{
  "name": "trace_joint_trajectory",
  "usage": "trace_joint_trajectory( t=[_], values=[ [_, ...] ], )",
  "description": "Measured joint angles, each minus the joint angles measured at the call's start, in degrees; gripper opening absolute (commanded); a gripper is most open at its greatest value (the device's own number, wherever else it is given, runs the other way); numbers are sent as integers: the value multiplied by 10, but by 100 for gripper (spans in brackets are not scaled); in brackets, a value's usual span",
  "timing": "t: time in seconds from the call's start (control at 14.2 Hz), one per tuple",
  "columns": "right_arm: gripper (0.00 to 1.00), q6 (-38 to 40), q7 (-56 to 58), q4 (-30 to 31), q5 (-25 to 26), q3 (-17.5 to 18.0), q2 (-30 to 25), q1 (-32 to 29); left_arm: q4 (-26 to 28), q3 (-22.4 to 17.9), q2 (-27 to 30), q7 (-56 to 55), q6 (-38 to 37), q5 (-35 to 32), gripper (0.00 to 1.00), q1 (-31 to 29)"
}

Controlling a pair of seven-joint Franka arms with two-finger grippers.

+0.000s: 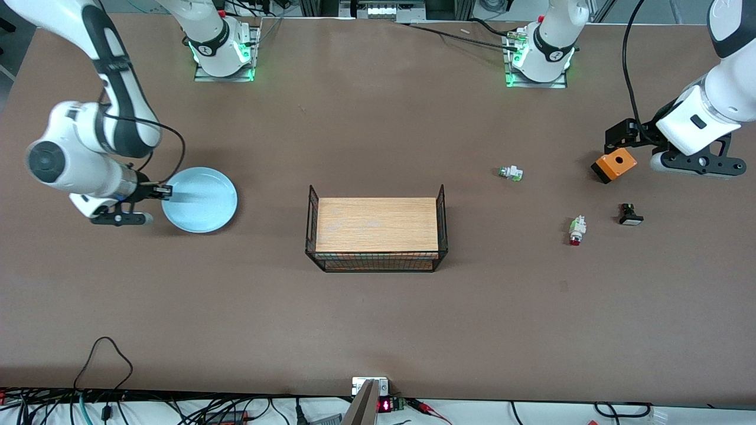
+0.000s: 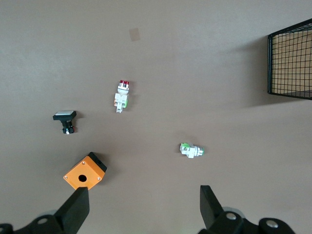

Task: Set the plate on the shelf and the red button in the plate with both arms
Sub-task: 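Grasp the blue plate rim with the right gripper and lift it, then carry the blue plate with the right gripper onto the wooden tray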

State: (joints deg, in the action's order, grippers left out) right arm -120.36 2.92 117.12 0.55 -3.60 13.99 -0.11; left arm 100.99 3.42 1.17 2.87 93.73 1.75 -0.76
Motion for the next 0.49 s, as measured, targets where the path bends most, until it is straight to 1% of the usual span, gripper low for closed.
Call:
trace_joint_trajectory(
  t=[0.14, 0.28, 0.49],
  values=[
    [0, 67, 0, -44, -10, 8, -22, 0, 0, 0, 0, 0, 0, 0, 100, 0],
    [0, 127, -11, -91, -48, 16, -37, 1, 0, 0, 0, 0, 0, 0, 100, 0],
    [0, 211, -92, -164, -97, 27, -46, 9, 0, 0, 0, 0, 0, 0, 100, 0]
  ],
)
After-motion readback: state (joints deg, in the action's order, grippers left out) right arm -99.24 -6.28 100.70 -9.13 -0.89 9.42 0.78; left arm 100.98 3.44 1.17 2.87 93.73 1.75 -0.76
